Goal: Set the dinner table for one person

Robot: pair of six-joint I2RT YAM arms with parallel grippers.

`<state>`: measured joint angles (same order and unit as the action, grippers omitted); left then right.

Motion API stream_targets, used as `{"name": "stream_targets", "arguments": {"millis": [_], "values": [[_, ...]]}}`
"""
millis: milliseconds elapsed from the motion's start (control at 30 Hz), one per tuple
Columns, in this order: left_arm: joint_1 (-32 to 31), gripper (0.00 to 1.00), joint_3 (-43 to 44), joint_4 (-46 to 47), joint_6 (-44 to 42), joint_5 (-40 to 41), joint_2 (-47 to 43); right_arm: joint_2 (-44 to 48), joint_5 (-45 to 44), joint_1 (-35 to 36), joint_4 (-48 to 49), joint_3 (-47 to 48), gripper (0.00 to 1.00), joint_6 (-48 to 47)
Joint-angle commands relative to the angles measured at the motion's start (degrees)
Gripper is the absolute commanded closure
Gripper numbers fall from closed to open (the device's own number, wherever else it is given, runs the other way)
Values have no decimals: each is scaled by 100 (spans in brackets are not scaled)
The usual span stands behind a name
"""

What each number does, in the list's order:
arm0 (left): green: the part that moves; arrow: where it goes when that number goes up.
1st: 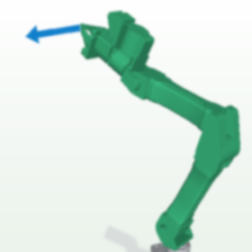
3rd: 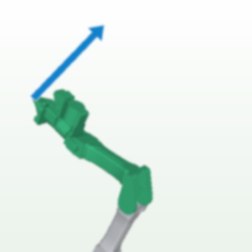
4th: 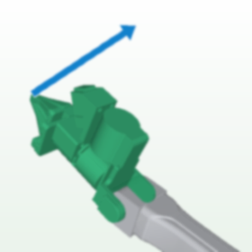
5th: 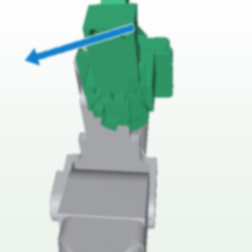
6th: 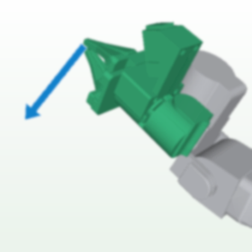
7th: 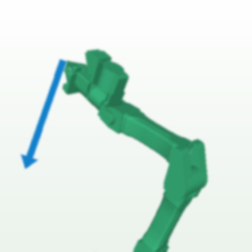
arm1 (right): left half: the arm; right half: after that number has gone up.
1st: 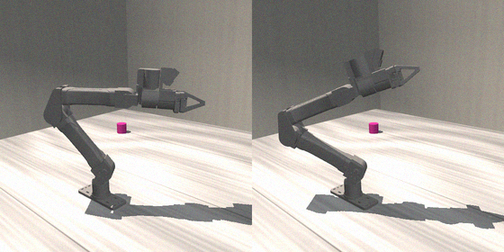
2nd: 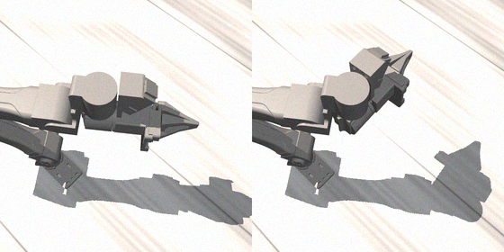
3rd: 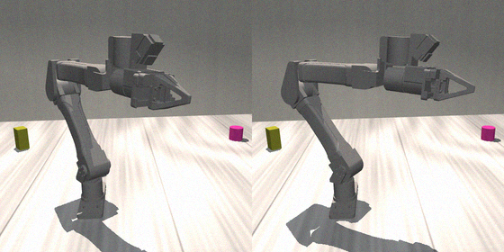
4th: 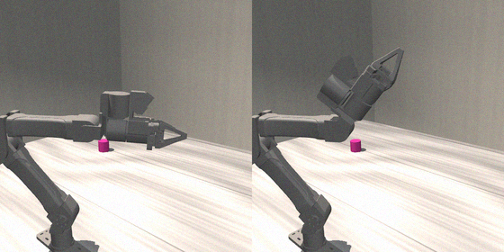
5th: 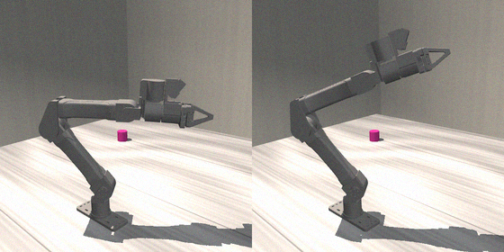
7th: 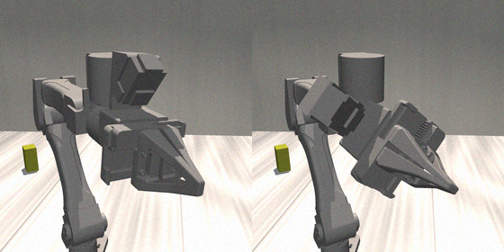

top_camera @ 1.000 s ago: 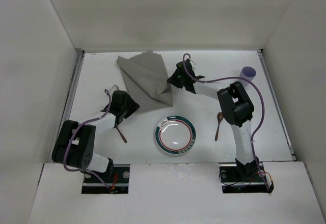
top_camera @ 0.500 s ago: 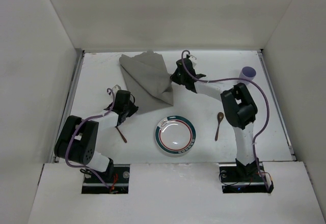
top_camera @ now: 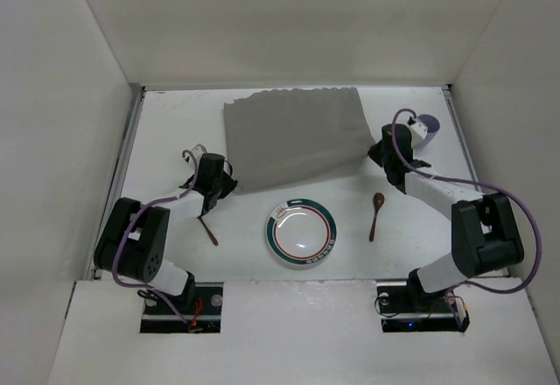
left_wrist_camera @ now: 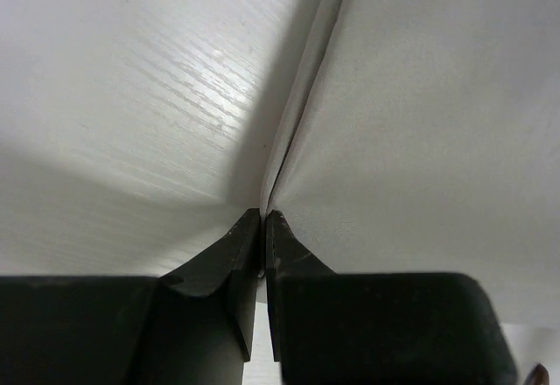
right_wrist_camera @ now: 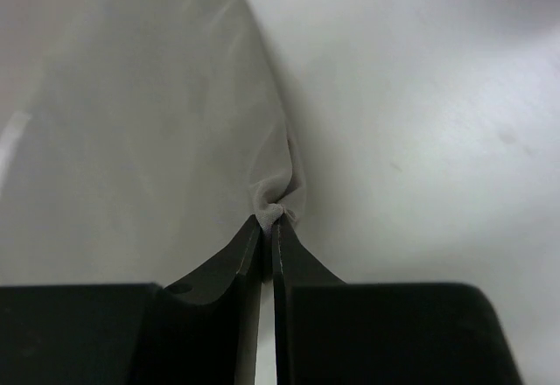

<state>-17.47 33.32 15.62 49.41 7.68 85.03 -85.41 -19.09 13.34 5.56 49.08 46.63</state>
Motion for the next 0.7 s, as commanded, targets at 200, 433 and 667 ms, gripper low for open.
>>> {"name": "stream_targets", "arguments": {"millis": [200,433,667], "values": [[152,96,-27,-305,-19,506,-531,33,-227,-39,-125,-873,89,101],[302,96,-124,-603,-107,690,-1006,261,-95,182,-169,-1172,84,39],[389,94,-308,-981,-177,752,-1472,533,72,217,-283,-1357,79,-58]]}}
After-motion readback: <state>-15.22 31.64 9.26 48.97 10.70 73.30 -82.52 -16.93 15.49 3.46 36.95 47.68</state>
